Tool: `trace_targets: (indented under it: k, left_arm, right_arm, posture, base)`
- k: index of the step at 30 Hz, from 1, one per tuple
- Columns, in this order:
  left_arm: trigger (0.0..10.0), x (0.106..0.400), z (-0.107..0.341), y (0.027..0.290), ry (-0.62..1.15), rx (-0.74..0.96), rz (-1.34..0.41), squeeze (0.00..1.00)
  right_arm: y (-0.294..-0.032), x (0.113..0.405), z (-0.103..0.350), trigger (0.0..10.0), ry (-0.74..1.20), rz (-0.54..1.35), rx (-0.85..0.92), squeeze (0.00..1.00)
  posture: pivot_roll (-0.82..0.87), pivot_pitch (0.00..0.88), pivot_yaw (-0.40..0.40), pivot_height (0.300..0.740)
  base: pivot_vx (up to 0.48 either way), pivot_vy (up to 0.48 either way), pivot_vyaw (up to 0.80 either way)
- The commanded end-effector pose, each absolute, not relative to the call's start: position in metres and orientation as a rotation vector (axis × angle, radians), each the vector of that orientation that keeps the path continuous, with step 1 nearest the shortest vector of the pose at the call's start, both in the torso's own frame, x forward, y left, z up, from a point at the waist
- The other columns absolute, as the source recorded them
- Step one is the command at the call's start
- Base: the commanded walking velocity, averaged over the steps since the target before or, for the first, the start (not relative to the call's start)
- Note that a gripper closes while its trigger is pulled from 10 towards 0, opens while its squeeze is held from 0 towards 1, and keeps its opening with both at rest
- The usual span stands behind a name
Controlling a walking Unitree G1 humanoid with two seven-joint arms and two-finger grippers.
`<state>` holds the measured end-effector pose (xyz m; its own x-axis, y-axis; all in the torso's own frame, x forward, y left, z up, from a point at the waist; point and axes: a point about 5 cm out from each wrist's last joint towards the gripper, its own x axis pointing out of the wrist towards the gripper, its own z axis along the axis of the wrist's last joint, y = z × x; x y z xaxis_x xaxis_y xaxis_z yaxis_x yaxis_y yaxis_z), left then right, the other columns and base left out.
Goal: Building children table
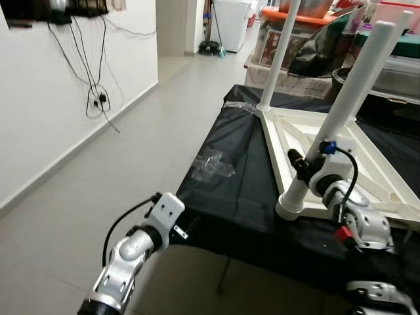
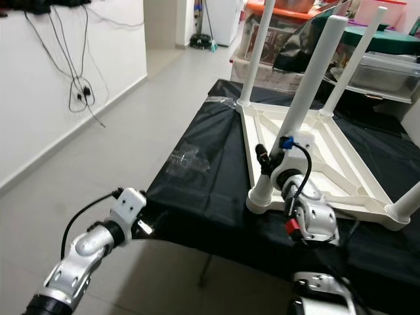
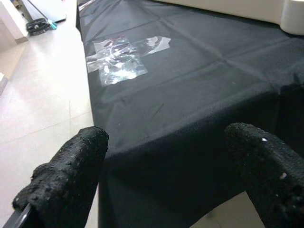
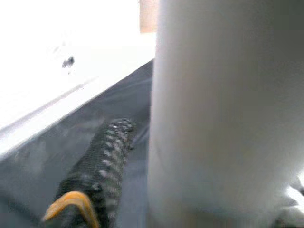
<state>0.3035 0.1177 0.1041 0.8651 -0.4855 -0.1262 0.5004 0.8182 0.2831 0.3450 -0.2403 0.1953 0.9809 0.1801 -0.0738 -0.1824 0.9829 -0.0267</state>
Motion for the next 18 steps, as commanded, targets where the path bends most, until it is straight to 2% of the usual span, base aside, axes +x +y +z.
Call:
trace_targets:
  k: [1,2,4,5,6,8,9,10,11,12,13,15,17,18]
  left_arm:
    - [10.0,0.305,0.104,0.117,0.052,0.323,-0.529,0.0]
    - [10.0,0.305,0.104,0.117,0.05,0.324,-0.53,0.0]
    - [10.0,0.305,0.104,0.117,0.05,0.324,-0.53,0.0]
    - [10.0,0.305,0.105,0.117,0.048,0.325,-0.53,0.0]
    - [10.0,0.305,0.105,0.117,0.048,0.325,-0.53,0.0]
    - [10.0,0.305,0.105,0.118,0.049,0.326,-0.529,0.0]
    - [10.0,0.305,0.105,0.118,0.049,0.326,-0.529,0.0]
    - [10.0,0.305,0.104,0.119,0.05,0.326,-0.528,0.0]
    - [10.0,0.305,0.104,0.119,0.05,0.326,-0.528,0.0]
    - [10.0,0.304,0.104,0.119,0.05,0.328,-0.531,0.0]
    - [10.0,0.304,0.104,0.119,0.05,0.331,-0.534,0.0]
    - [10.0,0.304,0.105,0.118,0.05,0.333,-0.537,0.0]
    - [10.0,0.304,0.105,0.118,0.05,0.333,-0.537,0.0]
    - [10.0,0.304,0.105,0.118,0.049,0.336,-0.539,0.0]
  right_arm:
    - [-0.231,0.344,0.193,0.4,0.082,0.299,-0.088,0.0]
    - [-0.232,0.344,0.19,0.0,0.099,0.306,-0.088,0.0]
    - [-0.232,0.344,0.19,0.0,0.099,0.306,-0.088,0.0]
    - [-0.236,0.347,0.188,0.0,0.1,0.226,-0.054,0.0]
    - [-0.236,0.347,0.188,0.0,0.1,0.226,-0.054,0.0]
    - [-0.261,0.35,0.176,0.0,0.137,-0.221,0.054,0.0]
    - [-0.261,0.35,0.176,0.0,0.137,-0.221,0.054,0.0]
    - [-0.268,0.347,0.169,0.0,0.166,-0.387,0.081,0.0]
    - [-0.268,0.347,0.169,0.0,0.166,-0.387,0.081,0.0]
    - [-0.271,0.335,0.163,0.0,0.162,-0.558,0.068,0.0]
    - [-0.258,0.326,0.158,0.0,0.148,-0.614,0.067,0.0]
    - [-0.249,0.32,0.157,0.0,0.134,-0.625,0.071,0.0]
    - [-0.249,0.32,0.157,0.0,0.134,-0.625,0.071,0.0]
    - [-0.231,0.316,0.152,0.0,0.163,-0.596,0.09,0.0]
  posture:
    - [0.09,0.0,-0.11,0.74]
    - [0.09,0.0,-0.11,0.74]
    - [0.09,0.0,-0.11,0.74]
    - [0.1,0.0,-0.111,0.74]
    - [0.1,0.0,-0.111,0.74]
    - [0.1,0.0,-0.104,0.74]
    - [0.1,0.0,-0.104,0.74]
    - [0.1,0.0,-0.104,0.74]
    - [0.1,0.0,-0.104,0.74]
    - [0.11,0.0,-0.101,0.74]
    - [0.11,0.0,-0.097,0.74]
    - [0.11,0.0,-0.095,0.74]
    - [0.11,0.0,-0.095,0.74]
    - [0.1,0.0,-0.093,0.74]
  base:
    - [0.0,0.0,0.0]
    - [0.0,0.0,0.0]
    - [0.0,0.0,0.0]
    - [0.0,0.0,0.0]
    - [0.0,0.0,0.0]
    - [0.0,0.0,0.0]
    - [0.0,0.0,0.0]
    - [0.0,0.0,0.0]
    - [0.0,0.0,0.0]
    - [0.0,0.0,0.0]
    - [0.0,0.0,0.0]
    - [0.0,0.0,0.0]
    - [0.0,0.0,0.0]
    - [0.0,0.0,0.0]
